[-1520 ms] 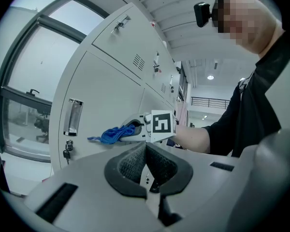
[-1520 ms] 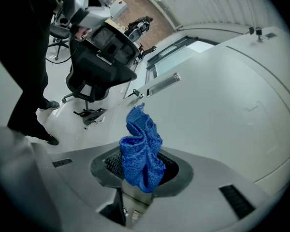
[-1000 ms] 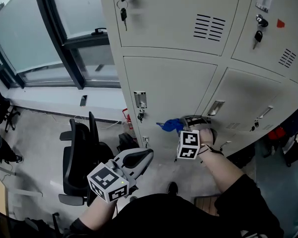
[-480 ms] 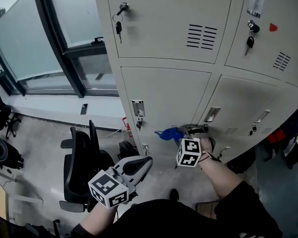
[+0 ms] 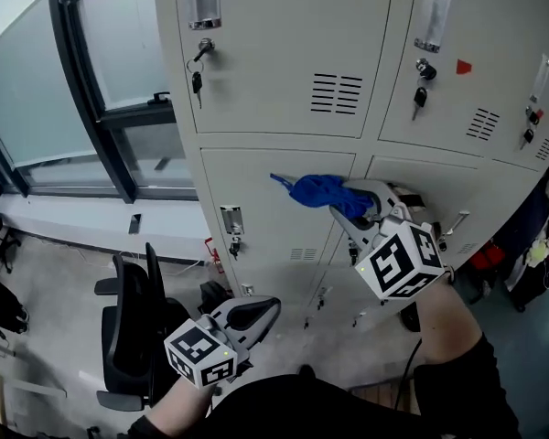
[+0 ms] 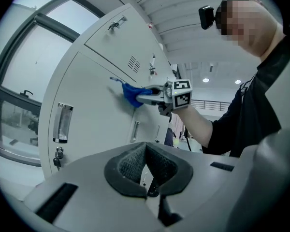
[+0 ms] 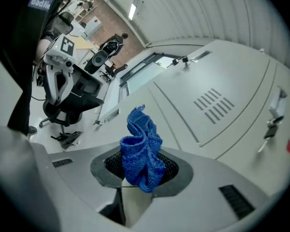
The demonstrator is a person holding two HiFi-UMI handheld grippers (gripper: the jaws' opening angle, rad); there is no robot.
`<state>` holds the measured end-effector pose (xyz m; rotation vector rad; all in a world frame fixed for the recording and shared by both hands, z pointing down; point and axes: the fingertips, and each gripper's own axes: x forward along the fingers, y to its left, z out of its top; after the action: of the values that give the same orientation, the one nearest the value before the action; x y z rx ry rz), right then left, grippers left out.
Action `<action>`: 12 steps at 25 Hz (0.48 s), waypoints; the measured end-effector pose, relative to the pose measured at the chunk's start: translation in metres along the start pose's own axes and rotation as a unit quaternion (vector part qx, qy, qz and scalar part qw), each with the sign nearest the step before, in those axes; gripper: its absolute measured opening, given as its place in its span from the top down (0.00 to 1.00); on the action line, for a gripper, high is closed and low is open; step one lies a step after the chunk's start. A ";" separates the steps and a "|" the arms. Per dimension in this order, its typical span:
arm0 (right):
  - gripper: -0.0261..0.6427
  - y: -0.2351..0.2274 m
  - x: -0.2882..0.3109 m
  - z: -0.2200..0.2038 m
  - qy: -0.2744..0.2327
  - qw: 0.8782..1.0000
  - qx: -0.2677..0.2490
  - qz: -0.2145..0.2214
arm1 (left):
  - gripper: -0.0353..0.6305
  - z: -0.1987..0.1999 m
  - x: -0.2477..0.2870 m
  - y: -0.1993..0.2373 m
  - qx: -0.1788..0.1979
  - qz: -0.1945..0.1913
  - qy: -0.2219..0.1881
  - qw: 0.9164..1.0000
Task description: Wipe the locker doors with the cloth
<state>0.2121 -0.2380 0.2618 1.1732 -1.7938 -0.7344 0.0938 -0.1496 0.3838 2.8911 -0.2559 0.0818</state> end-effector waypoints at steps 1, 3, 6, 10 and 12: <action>0.81 -0.015 -0.006 -0.001 0.005 1.000 -0.005 -0.015 | 0.94 0.000 0.002 -0.001 0.000 -0.003 0.000 1.000; 0.81 -0.035 -0.011 -0.006 0.019 0.999 -0.011 -0.032 | 0.94 0.001 0.006 -0.004 0.001 -0.008 0.000 1.000; 0.81 -0.041 -0.008 -0.012 0.031 0.999 -0.007 -0.030 | 0.94 0.001 0.009 -0.005 0.001 -0.010 0.000 1.000; 0.81 -0.007 0.008 -0.031 0.068 0.998 -0.017 -0.002 | 0.94 -0.001 0.010 -0.003 -0.002 -0.006 0.003 1.000; 0.81 0.020 0.022 -0.045 0.090 0.995 -0.029 0.028 | 0.94 -0.004 0.009 -0.001 -0.006 -0.002 0.005 1.000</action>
<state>0.2395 -0.2516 0.3064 1.1110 -1.6381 -0.6230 0.1023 -0.1493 0.3885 2.8791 -0.2487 0.0924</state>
